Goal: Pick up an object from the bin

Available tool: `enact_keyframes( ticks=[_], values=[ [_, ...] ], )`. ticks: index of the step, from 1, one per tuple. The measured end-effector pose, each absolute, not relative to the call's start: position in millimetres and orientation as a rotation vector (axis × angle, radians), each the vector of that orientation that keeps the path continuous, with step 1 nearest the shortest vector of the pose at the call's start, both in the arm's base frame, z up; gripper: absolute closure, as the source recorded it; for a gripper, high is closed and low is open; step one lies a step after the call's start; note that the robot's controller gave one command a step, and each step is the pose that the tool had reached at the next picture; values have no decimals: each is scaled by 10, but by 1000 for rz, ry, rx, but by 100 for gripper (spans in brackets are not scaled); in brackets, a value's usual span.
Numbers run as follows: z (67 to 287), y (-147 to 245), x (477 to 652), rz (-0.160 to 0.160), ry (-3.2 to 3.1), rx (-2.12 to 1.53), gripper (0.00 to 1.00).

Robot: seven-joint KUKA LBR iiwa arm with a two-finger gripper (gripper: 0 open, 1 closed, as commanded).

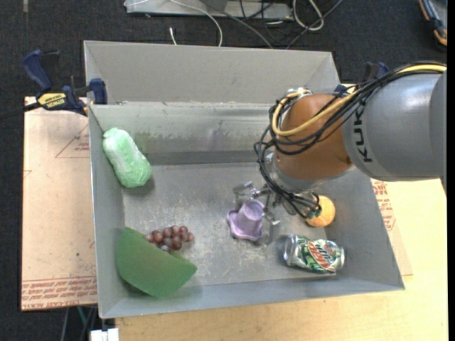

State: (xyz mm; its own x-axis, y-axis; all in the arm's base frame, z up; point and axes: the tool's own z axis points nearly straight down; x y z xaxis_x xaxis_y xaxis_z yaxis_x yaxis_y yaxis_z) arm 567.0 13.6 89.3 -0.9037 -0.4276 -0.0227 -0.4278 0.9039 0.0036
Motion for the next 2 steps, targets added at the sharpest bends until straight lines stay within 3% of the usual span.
enact_keyframes(
  ticks=[1,2],
  values=[
    [893,134,5670,14,3045,-682,100],
    [1852,137,5541,15,3044,-699,100]
  ],
)
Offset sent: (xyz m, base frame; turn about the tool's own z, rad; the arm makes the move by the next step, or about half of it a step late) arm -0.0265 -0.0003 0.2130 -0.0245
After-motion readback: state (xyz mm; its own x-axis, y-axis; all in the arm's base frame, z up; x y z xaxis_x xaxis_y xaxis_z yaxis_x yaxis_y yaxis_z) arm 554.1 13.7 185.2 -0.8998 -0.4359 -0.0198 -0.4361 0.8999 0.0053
